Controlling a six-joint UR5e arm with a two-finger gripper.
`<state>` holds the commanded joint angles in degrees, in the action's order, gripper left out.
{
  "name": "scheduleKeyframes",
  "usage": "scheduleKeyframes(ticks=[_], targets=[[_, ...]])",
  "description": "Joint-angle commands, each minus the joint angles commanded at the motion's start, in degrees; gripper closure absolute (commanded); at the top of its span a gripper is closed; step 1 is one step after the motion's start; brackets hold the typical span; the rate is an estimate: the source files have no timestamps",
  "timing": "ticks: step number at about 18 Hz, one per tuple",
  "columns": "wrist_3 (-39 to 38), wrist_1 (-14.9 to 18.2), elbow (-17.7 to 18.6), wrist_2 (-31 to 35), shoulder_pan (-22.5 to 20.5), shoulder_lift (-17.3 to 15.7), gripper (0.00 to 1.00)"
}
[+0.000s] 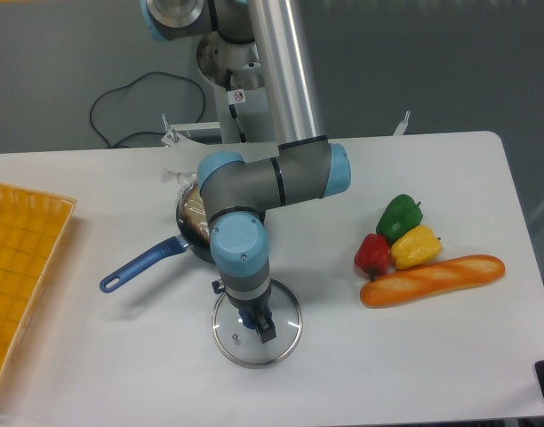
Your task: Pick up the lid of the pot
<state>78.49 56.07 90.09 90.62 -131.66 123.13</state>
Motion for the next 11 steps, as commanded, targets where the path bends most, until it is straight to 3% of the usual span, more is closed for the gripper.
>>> scheduleKeyframes(ticks=[4, 11], targets=[[0.1, 0.0, 0.0, 0.0, 0.0, 0.2, 0.30], [0.0, 0.0, -0.2, 0.0, 0.0, 0.2, 0.39]])
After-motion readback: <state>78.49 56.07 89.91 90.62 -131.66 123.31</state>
